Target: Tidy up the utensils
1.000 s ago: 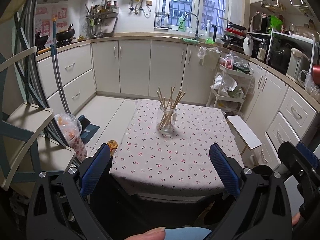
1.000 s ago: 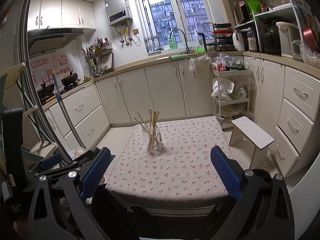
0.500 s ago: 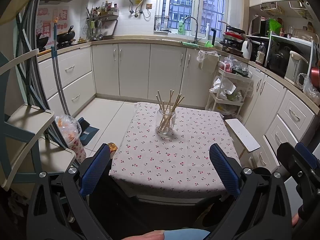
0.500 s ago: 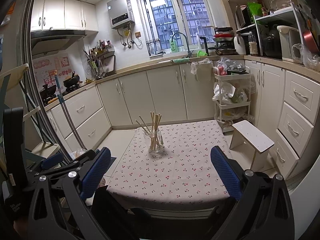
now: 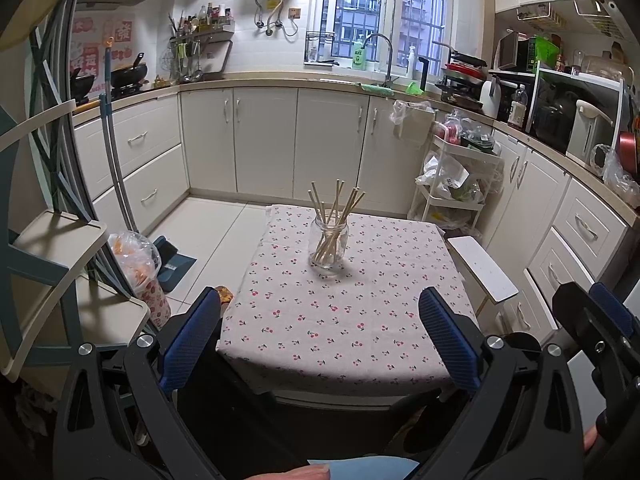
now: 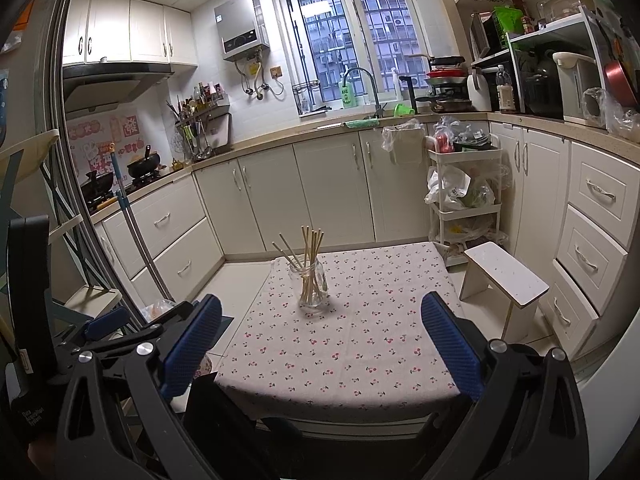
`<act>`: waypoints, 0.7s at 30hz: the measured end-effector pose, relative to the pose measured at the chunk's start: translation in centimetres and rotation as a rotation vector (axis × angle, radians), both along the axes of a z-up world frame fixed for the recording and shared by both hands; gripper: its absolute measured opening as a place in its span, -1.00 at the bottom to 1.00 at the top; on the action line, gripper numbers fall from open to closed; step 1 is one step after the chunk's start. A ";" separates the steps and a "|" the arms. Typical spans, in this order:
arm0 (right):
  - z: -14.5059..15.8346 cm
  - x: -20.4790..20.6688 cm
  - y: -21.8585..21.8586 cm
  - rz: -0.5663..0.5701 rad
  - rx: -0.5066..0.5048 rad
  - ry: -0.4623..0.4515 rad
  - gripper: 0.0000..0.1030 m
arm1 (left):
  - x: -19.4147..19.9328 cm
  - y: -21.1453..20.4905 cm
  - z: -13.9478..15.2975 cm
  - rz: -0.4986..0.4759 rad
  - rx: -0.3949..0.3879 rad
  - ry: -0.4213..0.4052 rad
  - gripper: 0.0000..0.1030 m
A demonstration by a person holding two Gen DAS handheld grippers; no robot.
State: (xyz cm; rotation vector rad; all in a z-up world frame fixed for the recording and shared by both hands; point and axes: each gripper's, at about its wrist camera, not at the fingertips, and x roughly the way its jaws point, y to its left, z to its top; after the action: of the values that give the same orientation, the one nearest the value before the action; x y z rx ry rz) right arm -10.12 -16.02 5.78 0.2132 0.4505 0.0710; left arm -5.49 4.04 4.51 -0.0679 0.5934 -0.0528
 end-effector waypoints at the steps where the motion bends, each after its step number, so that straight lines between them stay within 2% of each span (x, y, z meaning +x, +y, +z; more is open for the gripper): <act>1: 0.0 0.0 0.0 0.000 0.000 -0.001 0.86 | 0.0 0.0 0.0 0.000 0.000 0.000 0.85; 21: -0.1 -0.2 -0.1 0.001 0.000 -0.002 0.86 | 0.0 -0.1 -0.1 0.000 -0.001 0.000 0.85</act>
State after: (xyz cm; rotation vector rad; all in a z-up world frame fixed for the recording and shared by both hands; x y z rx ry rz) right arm -10.29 -16.15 5.71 0.2127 0.4485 0.0717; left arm -5.50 3.93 4.41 -0.0690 0.5938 -0.0528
